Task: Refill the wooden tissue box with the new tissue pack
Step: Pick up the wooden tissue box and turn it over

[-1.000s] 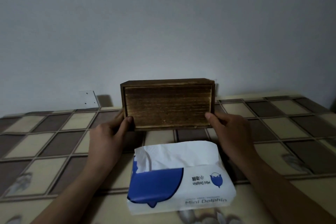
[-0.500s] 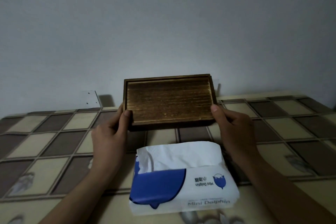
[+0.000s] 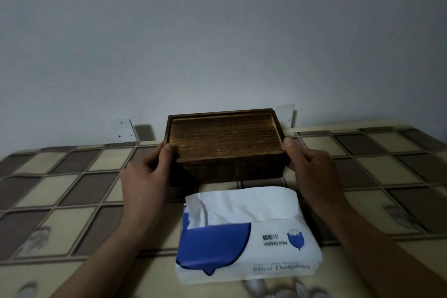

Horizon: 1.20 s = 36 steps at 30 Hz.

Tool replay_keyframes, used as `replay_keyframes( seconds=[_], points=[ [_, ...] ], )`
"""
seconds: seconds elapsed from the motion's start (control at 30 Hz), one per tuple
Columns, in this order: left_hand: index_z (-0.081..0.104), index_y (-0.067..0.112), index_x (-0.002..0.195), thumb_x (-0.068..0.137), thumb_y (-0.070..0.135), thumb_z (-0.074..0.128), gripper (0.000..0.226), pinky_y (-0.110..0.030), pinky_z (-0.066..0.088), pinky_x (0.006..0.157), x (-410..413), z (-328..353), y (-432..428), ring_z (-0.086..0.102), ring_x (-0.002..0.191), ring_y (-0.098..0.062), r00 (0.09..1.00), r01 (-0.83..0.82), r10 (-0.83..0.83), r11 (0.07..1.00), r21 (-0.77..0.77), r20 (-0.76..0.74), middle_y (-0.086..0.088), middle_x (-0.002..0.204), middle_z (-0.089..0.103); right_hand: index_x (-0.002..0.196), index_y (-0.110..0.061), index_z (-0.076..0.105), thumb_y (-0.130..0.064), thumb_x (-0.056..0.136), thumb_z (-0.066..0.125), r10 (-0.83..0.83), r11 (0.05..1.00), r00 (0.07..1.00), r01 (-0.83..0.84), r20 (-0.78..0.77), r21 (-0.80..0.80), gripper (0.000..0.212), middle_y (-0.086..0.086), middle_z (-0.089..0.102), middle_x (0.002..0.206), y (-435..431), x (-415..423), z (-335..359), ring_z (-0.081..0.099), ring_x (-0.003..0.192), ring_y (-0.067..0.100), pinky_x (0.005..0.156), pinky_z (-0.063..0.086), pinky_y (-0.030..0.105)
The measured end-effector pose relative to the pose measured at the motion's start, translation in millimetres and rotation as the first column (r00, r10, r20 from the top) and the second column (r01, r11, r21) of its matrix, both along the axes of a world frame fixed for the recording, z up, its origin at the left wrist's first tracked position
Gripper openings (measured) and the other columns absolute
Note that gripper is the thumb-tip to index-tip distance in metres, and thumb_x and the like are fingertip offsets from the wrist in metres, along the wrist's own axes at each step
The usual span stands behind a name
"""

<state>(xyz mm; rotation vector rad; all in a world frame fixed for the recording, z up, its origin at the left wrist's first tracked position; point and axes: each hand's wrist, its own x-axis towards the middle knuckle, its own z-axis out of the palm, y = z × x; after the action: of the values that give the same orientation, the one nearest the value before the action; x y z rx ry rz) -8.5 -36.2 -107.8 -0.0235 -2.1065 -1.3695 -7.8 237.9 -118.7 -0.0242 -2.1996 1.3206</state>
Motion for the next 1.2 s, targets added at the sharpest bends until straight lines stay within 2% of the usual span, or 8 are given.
replay_keyframes(
  seconds=[0.1,0.27,0.53,0.83,0.93,1.03,1.1,1.2],
  points=[
    [0.068,0.045,0.070,0.096,0.043,0.055,0.029,-0.009,0.039,0.049,-0.3,1.2,-0.3,0.059,0.058,0.010,1.000,-0.015,0.015,1.000,-0.019,0.009,0.023,0.065,0.069,0.078,-0.003,0.070,-0.066,0.087,0.036,-0.015,1.000,0.999,0.014,0.048,0.013,0.072,0.014,0.071,0.068,1.0,0.0,-0.8,0.068,0.066,0.024,0.063,0.055,0.040],
    [0.069,0.051,0.065,0.095,0.046,0.056,0.033,-0.011,0.040,0.048,-2.9,0.0,-2.5,0.060,0.059,0.010,0.999,-0.017,0.017,1.000,-0.007,0.035,0.023,0.065,0.070,0.066,-0.006,0.069,-0.064,0.091,0.038,-0.041,0.997,0.997,0.037,0.067,0.061,0.070,0.006,0.065,0.053,-2.9,1.7,2.1,0.061,0.051,0.011,0.054,0.047,0.028],
    [0.075,0.036,0.081,0.092,0.055,0.055,0.030,-0.047,0.056,0.065,-5.2,-6.3,-6.9,0.069,0.068,-0.010,0.997,-0.023,0.024,1.000,-0.007,0.075,0.009,0.067,0.073,0.065,-0.001,0.065,-0.061,0.093,0.040,-0.028,0.996,0.994,0.020,0.101,0.083,0.071,0.016,0.063,0.055,-4.9,2.6,2.0,0.059,0.051,0.023,0.051,0.044,0.030],
    [0.074,0.044,0.073,0.089,0.058,0.054,0.030,-0.044,0.057,0.066,-3.5,-4.4,-5.7,0.070,0.070,-0.006,0.992,0.007,-0.010,1.000,0.022,0.124,0.014,0.068,0.073,0.055,0.000,0.052,-0.057,0.094,0.043,0.007,0.998,0.992,-0.015,0.123,0.063,0.070,0.004,0.043,0.044,-6.4,3.4,5.9,0.042,0.041,0.015,0.048,0.032,0.027],
    [0.075,0.046,0.079,0.091,0.052,0.056,0.023,-0.036,0.055,0.072,-4.7,-2.4,-5.3,0.070,0.079,-0.001,0.985,0.049,-0.060,0.996,0.069,0.159,0.018,0.078,0.075,0.054,-0.006,0.050,-0.055,0.095,0.041,0.031,0.996,0.994,-0.039,0.101,0.086,0.065,0.001,0.037,0.044,-8.3,4.1,6.8,0.036,0.040,0.015,0.048,0.029,0.028],
    [0.071,0.032,0.115,0.090,0.051,0.059,0.034,-0.026,0.048,0.088,-6.3,-3.0,-8.0,0.065,0.105,-0.002,0.987,0.029,-0.042,0.996,0.084,0.154,0.014,0.110,0.074,0.057,0.000,0.051,-0.053,0.096,0.041,0.037,0.998,0.994,-0.043,0.103,0.052,0.066,0.002,0.041,0.045,-7.9,2.3,7.4,0.040,0.043,0.017,0.050,0.030,0.029],
    [0.065,0.026,0.126,0.087,0.055,0.057,0.049,-0.031,0.048,0.094,-5.3,-1.1,-9.6,0.063,0.111,-0.010,0.994,-0.030,0.029,1.000,0.009,0.107,0.004,0.120,0.070,0.056,-0.005,0.052,-0.049,0.097,0.042,0.023,0.999,0.994,-0.025,0.103,0.026,0.062,-0.003,0.042,0.040,-5.2,0.8,8.0,0.041,0.039,0.008,0.049,0.030,0.028],
    [0.069,0.034,0.112,0.089,0.049,0.056,0.031,-0.046,0.050,0.098,-1.3,15.2,-3.6,0.059,0.123,-0.017,1.000,-0.029,0.029,0.996,-0.086,-0.008,0.013,0.121,0.069,0.068,-0.009,0.067,-0.044,0.097,0.046,0.015,1.000,0.995,-0.017,0.103,0.020,0.050,-0.005,0.060,0.051,0.2,-3.6,14.8,0.057,0.055,0.008,0.055,0.038,0.025]
  ],
)
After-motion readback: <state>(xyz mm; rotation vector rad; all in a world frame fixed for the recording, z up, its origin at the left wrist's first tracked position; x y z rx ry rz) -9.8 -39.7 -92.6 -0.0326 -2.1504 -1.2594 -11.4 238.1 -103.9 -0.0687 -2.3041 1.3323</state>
